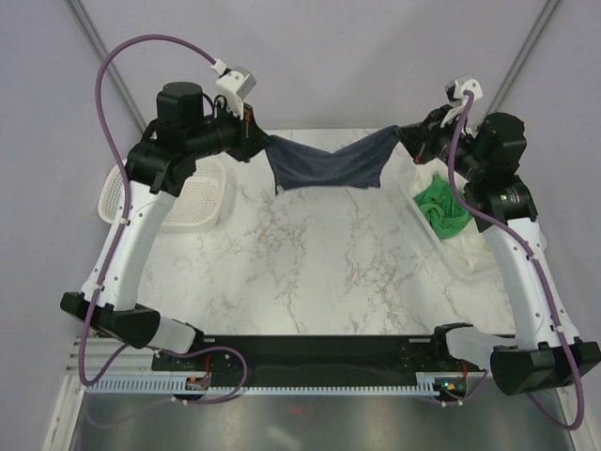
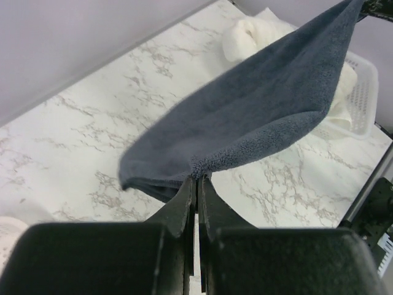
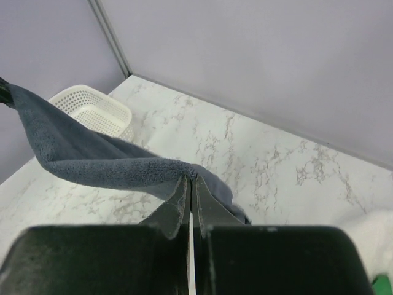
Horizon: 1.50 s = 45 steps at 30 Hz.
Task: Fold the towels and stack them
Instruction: Fold the towel
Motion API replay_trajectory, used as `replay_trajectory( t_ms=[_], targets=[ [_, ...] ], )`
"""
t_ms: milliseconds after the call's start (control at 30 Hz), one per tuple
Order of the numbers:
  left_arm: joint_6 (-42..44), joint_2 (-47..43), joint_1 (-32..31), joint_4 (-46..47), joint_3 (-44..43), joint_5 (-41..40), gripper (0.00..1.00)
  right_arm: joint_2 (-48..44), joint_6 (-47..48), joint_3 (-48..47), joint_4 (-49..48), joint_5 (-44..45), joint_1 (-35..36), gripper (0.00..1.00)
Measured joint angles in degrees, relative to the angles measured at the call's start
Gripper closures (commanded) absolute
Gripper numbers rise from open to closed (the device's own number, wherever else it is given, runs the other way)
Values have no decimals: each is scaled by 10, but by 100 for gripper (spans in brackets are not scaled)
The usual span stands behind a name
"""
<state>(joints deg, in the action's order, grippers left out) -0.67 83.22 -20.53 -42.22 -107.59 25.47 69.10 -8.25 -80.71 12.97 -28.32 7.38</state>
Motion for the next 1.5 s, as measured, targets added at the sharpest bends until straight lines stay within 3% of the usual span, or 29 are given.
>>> replay_trajectory(
  t_ms=[367, 600, 833, 1067, 1500],
  targets=[
    [0, -42, -31, -69, 49, -33, 98, -126, -29, 29, 4, -25, 0, 100],
    [0, 18, -32, -76, 116, -87, 98, -98, -74, 213, -76, -17, 25, 100],
    [-11, 54, -32, -77, 182, -119, 98, -44, -83, 242, -79, 8, 53, 100],
    [-27, -26, -47, -64, 180, -117, 98, -93, -86, 223, -82, 18, 101, 100],
    [-79, -224, -66, -88, 227, -100, 98, -333, -109, 261, 19, 32, 112, 100]
  ],
)
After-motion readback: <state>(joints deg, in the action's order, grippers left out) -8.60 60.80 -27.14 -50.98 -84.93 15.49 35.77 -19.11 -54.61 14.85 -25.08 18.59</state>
